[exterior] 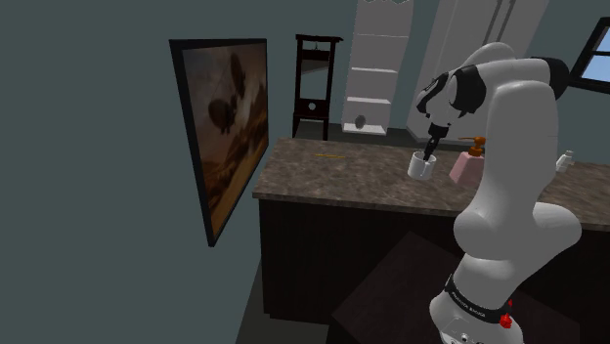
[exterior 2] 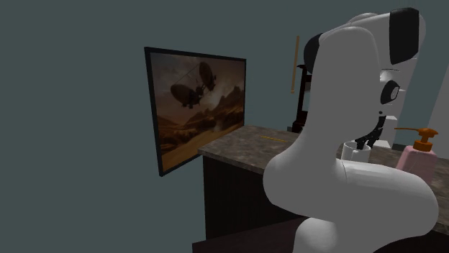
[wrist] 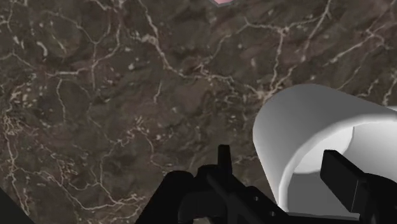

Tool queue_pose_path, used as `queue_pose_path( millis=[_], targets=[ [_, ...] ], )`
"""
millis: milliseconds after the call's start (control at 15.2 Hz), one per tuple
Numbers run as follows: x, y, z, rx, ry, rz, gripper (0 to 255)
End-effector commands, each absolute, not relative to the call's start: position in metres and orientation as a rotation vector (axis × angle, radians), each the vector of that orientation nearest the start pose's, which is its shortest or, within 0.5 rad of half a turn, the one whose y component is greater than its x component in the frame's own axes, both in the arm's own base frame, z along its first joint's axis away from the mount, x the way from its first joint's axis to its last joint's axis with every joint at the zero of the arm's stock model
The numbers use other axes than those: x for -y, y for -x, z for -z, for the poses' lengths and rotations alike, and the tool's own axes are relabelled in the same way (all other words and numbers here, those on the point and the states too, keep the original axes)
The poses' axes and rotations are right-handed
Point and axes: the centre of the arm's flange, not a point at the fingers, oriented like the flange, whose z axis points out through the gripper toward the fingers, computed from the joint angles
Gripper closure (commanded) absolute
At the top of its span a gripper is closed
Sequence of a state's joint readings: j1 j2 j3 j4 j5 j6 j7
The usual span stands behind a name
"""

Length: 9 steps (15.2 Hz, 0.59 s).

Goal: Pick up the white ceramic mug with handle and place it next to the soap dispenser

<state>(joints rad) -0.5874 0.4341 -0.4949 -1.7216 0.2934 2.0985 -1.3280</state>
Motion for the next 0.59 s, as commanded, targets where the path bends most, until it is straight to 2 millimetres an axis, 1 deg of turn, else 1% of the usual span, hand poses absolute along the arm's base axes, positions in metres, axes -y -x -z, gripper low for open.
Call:
queue_pose_path(
  millis=[0,198,396,462,528],
  targets=[
    [0.557,-0.347,-0.359,0.213,3.118,0.078,0],
    [0.557,-0.347,-0.359,0.213,3.118,0.078,0],
    [0.557,-0.345,-0.399,0.213,3.118,0.078,0],
    [0.557,-0.345,-0.409,0.213,3.118,0.078,0],
    [0.557,-0.345,-0.409,0.213,3.118,0.078,0]
  ],
)
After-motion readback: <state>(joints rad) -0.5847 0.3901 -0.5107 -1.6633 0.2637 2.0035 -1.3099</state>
